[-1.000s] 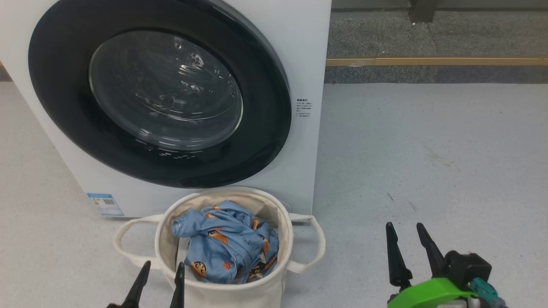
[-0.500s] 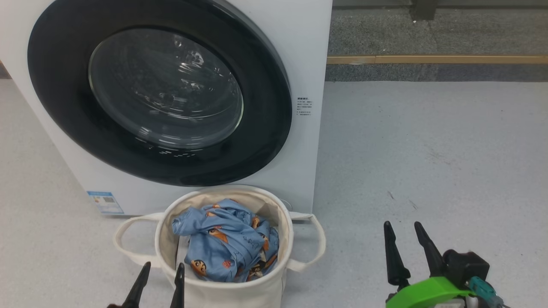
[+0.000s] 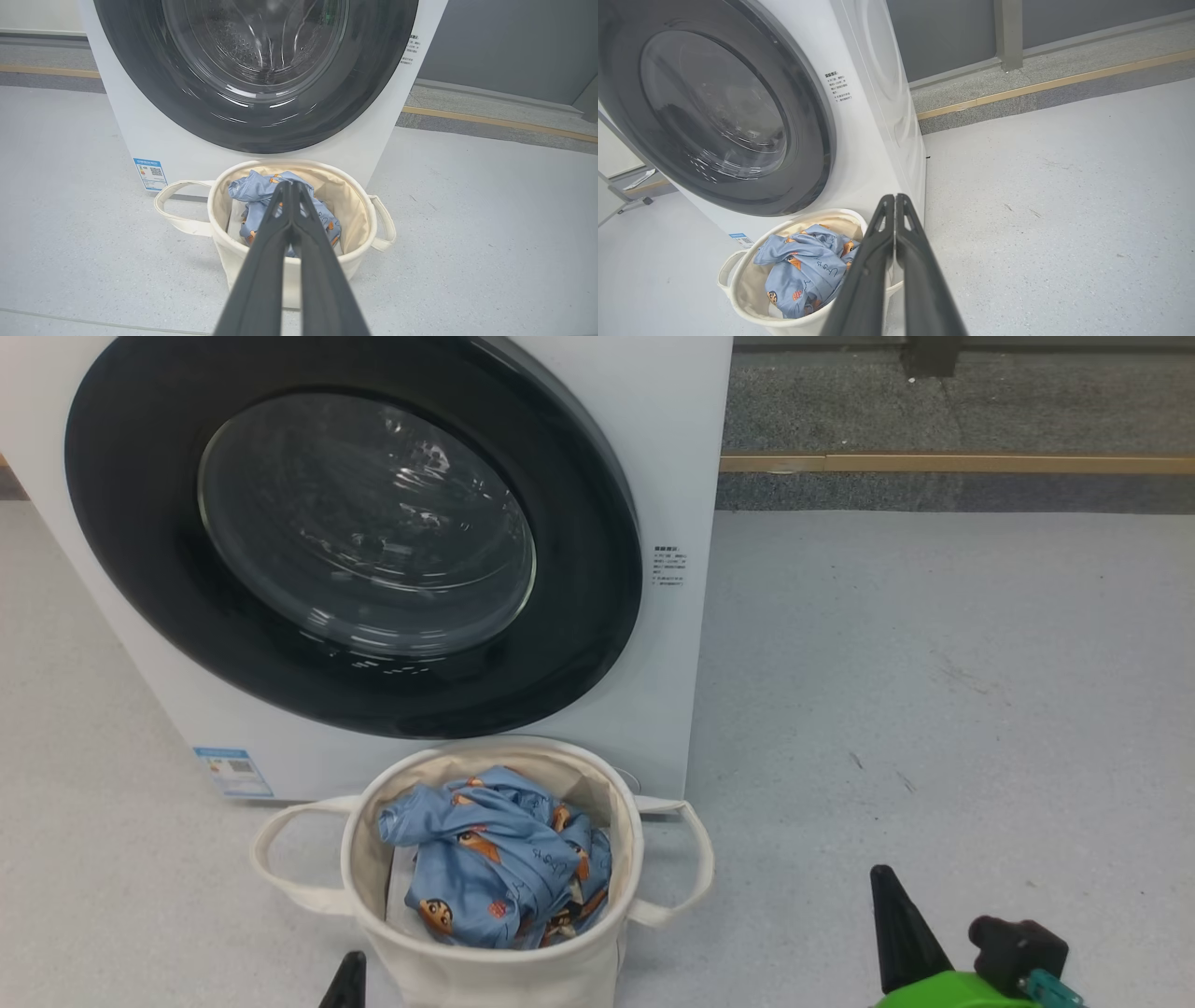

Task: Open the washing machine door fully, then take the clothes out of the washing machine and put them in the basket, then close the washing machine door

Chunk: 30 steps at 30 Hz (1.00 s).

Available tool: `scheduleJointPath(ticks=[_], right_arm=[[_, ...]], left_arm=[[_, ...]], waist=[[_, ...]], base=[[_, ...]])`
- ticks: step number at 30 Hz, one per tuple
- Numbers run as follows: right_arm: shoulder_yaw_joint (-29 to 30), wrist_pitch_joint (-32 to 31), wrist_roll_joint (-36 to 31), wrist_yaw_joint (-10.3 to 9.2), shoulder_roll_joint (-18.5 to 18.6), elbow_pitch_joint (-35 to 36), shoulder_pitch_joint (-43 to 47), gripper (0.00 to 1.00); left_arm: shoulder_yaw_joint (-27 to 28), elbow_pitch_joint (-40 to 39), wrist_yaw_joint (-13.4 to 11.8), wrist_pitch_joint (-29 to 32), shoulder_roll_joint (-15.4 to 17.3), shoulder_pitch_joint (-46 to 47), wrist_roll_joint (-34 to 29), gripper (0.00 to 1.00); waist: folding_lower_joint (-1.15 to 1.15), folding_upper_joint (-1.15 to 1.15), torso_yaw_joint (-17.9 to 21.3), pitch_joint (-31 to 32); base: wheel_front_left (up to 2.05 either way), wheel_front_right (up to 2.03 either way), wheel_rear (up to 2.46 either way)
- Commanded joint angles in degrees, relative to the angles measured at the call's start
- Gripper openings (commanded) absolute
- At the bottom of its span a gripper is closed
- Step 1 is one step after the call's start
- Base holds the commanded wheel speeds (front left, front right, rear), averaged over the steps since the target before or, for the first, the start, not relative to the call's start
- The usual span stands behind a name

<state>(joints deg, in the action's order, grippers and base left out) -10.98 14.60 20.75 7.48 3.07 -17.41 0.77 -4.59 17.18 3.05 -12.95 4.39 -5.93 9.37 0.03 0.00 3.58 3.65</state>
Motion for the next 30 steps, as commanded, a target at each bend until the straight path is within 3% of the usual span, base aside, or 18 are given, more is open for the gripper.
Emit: scheduleJointPath(ticks=[1, 5, 30], right_arm=[[0.5, -0.6, 2.0, 0.0, 0.2, 2.1, -2.4, 0.0], [0.8, -1.2, 4.5, 0.0, 0.4, 2.0, -2.6, 0.0], [3.5, -4.8, 20.1, 0.0, 1.0, 2.3, -3.6, 0.0]], left_arm=[[1.0, -1.8, 0.3, 0.4, -0.1, 2.1, 2.2, 0.0], [1.2, -1.9, 0.4, 0.9, -0.1, 2.3, 4.9, 0.0], [3.1, -2.4, 1.3, 4.8, -0.4, 4.3, 22.1, 0.0]], waist=[[0.09, 0.0, -0.1, 0.0], [-0.02, 0.0, -0.2, -0.2], [-0.03, 0.0, -0.9, -1.0]], base=[[0.0, 0.0, 0.0], [0.0, 0.0, 0.0], [0.0, 0.0, 0.0]])
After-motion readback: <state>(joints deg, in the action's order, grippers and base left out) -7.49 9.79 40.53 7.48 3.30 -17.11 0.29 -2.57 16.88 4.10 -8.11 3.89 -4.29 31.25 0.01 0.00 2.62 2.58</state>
